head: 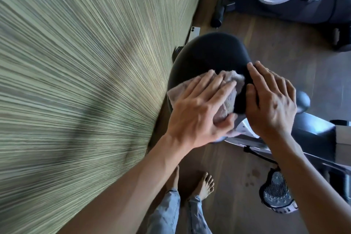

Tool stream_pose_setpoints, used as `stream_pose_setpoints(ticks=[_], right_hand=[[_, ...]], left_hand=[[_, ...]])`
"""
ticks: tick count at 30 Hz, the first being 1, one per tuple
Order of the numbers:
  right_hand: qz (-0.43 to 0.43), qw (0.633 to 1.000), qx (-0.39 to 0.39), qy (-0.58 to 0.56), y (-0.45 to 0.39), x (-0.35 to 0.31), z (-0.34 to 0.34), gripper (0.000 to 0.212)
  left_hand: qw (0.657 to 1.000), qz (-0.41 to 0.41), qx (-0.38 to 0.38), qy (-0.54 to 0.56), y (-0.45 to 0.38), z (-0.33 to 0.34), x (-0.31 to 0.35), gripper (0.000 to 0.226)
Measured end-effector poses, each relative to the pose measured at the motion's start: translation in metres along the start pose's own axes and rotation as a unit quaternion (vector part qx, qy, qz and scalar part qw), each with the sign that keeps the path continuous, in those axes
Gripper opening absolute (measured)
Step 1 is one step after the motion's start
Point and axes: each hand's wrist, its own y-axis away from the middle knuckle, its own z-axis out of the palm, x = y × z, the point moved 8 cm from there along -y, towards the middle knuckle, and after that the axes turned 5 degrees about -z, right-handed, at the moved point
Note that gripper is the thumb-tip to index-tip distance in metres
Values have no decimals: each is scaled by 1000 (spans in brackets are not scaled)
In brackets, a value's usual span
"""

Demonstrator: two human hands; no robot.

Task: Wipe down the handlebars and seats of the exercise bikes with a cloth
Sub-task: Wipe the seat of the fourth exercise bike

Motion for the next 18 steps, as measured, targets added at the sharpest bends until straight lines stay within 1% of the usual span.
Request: stream_pose_setpoints(ticks=[2,4,6,8,10,11,13,15,18], right_hand=[[3,1000,-17,-10,-1,-1,1,48],[11,999,-46,-24,-4,0,2,49],[32,995,-84,-52,-8,4,3,51],[70,984,-128,-97,-10,6,4,54],[122,966,-152,-167,-9,4,0,52],[152,953,-154,-212,-6,2,-4,47],[212,919,-146,-297,1,-4,-19,35],[253,888,-138,-359,13,-11,-37,29],[296,839,-146,-432,36,-26,-68,21]], left_hand=[[999,43,-2,6,13,-2,-4,63],[998,62,7,-4,20,-3,-6,58],[998,60,21,-14,21,-4,-2,52],[997,52,53,-31,19,-10,7,40],[994,36,80,-61,15,-17,13,31],[994,24,82,-74,13,-21,15,27],[994,-16,64,-91,4,-27,16,24],[993,-80,10,-81,-9,-36,18,27],[982,-164,-86,31,-23,-51,39,38]])
